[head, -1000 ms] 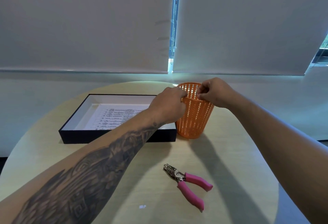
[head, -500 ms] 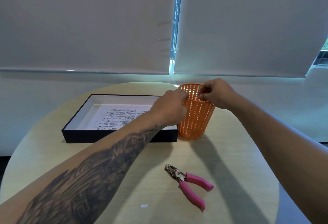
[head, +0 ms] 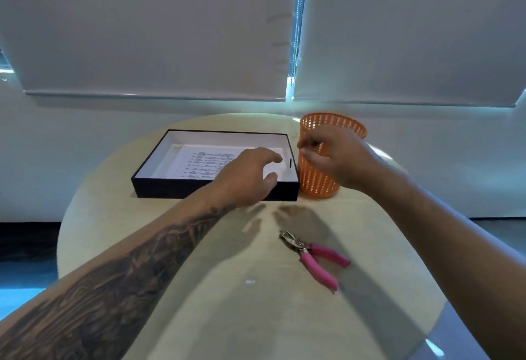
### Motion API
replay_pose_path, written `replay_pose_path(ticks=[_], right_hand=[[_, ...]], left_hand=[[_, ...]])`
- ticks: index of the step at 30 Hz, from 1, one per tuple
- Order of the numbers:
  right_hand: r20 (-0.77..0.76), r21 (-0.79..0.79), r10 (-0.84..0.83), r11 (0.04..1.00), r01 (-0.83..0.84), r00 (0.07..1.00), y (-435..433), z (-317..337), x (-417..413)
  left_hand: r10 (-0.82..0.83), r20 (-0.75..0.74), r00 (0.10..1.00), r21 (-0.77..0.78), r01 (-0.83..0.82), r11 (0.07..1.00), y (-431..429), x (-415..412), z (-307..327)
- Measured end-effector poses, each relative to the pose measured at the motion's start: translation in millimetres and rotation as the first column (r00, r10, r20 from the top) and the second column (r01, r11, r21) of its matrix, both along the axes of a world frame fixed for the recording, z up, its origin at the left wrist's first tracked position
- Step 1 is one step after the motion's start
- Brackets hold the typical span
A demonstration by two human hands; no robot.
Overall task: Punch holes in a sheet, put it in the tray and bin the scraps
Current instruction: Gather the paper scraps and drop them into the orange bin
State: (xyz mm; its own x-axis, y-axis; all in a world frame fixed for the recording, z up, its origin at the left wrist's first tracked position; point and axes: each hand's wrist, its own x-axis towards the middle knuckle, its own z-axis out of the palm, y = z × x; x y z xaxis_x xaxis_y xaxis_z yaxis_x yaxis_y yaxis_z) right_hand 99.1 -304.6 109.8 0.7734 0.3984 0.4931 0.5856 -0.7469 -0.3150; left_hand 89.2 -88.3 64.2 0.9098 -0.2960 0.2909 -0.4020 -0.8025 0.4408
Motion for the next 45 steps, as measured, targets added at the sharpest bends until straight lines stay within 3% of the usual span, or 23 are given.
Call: replay_pose_path(ticks=[8,12,20,26,33,45], right_hand=[[-0.265,-0.131,0.087,0.983,-0.126,0.96,41,-71,-82],[-0.329,-0.175,0.122,0.967,-0.187,0.937,52,-100,-108],[-0.272,-0.25,0.161,0.94,-0.231,0.949,51,-121,-129],[-0.278,-0.407,0.191,0.864,-0.296,0.941,53,-114,-130],[-0.334,-0.227,0.126,0.951,-0.209,0.934,49,-111,-127],[-0.337,-0.318,0.087,0.927,-0.2,0.938,67,-114,-127]], left_hand=[[0.06,-0.111,0.992,0.022,-0.058,0.998,39,-46,-67],[0.084,-0.099,0.992,0.027,-0.082,0.996,44,-62,-92],[0.081,-0.017,0.997,0.069,-0.079,0.994,43,-76,-113],[0.08,0.026,0.996,0.093,-0.082,0.992,43,-80,-116],[0.066,0.043,0.997,0.101,-0.07,0.992,43,-82,-117],[0.069,0.051,0.996,0.081,-0.073,0.994,44,-81,-119]])
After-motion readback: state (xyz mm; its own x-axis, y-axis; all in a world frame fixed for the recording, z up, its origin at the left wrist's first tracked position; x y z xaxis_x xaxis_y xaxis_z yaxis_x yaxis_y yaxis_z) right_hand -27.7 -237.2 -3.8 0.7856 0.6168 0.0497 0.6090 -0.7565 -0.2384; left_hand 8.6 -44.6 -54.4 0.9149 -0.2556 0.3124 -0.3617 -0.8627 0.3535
